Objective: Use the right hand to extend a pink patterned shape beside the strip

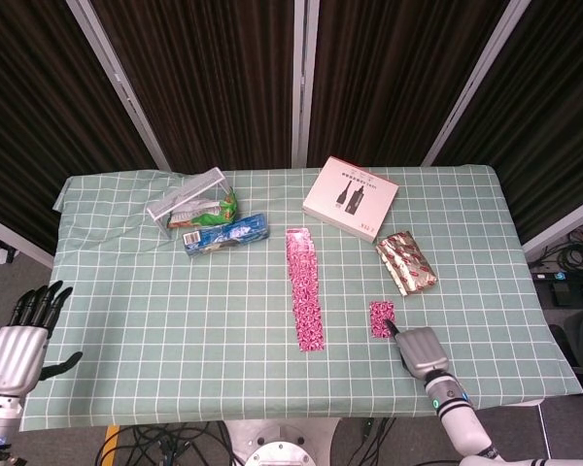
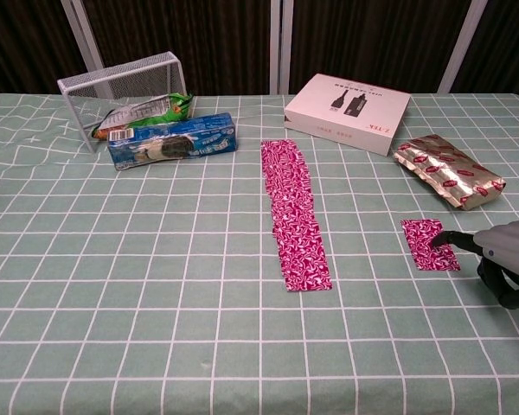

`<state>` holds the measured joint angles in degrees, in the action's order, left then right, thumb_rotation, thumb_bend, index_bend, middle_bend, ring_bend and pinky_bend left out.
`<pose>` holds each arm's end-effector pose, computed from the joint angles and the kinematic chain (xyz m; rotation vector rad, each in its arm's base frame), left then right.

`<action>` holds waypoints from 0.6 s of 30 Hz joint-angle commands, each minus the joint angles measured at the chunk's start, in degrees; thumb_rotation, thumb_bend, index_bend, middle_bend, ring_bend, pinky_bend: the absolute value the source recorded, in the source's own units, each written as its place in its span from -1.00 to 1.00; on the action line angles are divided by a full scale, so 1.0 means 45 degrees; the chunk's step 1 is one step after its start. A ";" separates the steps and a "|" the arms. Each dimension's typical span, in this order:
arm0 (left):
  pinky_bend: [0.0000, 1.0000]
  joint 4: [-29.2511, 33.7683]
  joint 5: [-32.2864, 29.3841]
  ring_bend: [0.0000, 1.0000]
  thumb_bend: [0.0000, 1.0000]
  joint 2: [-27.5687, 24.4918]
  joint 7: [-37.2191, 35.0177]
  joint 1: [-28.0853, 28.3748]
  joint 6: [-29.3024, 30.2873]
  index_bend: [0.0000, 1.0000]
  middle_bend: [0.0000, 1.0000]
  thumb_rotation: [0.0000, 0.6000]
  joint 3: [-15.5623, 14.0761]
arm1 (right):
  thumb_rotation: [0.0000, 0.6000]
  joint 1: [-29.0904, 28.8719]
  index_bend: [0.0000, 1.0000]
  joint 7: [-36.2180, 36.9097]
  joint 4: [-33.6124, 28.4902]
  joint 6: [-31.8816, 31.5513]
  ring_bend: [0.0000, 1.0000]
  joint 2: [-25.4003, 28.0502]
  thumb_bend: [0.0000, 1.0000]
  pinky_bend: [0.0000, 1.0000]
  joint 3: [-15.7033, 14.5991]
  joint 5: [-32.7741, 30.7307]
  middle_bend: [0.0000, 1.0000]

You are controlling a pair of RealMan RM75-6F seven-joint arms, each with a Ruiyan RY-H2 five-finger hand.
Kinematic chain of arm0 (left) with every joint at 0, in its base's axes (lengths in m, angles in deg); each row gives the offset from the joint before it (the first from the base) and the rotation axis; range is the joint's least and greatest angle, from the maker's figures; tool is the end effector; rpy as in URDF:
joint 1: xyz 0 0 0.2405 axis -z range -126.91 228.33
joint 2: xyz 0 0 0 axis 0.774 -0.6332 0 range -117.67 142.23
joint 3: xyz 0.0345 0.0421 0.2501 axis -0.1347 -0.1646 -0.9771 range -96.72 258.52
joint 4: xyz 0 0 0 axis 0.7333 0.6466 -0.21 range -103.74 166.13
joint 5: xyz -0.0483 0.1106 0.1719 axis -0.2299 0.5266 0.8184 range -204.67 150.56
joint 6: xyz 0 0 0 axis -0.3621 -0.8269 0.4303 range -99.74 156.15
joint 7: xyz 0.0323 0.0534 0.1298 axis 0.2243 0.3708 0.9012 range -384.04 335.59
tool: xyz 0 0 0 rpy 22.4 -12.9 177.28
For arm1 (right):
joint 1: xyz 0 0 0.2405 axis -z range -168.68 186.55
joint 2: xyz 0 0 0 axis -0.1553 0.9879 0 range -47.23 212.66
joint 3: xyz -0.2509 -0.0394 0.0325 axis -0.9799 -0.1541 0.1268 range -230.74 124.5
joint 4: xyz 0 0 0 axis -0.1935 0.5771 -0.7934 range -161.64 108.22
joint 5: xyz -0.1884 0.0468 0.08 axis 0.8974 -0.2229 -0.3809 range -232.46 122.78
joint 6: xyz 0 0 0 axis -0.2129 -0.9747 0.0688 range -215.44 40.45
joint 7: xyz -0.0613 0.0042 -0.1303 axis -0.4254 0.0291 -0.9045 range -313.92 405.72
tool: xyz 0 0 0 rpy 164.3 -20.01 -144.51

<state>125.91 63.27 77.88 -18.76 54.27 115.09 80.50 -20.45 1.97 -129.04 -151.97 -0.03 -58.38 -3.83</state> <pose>-0.2967 0.1610 0.1399 -1.4627 -0.8819 -0.8937 -0.2357 -0.2183 -0.0133 1.9039 -1.0325 0.3717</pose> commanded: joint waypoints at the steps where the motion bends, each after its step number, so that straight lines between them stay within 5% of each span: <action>1: -0.86 0.0031 0.0025 -1.00 -0.71 -0.0011 0.0010 0.0012 0.0009 -0.96 -1.00 1.00 0.0009 | 1.00 0.0160 -0.80 0.0308 -0.0537 -0.0533 0.57 0.0133 1.00 0.50 0.0017 0.1125 0.62; 8: -0.86 0.0140 0.0014 -1.00 -0.71 -0.0122 0.0006 -0.0008 0.0132 -0.96 -1.00 1.00 0.0085 | 1.00 0.0119 -0.80 -0.0354 -0.1399 -0.0796 0.57 -0.0346 1.00 0.50 -0.0232 0.2653 0.62; 18: -0.86 0.0151 -0.0048 -1.00 -0.71 -0.0217 -0.0022 -0.0012 0.0059 -0.96 -1.00 1.00 0.0071 | 1.00 -0.0955 -0.80 -0.2494 -0.0803 0.0276 0.57 -0.2453 1.00 0.50 0.0500 0.0536 0.62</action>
<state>126.62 63.09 76.92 -18.84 54.22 115.37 80.79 -23.55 -7.66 -133.78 -151.58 -9.31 -57.25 0.45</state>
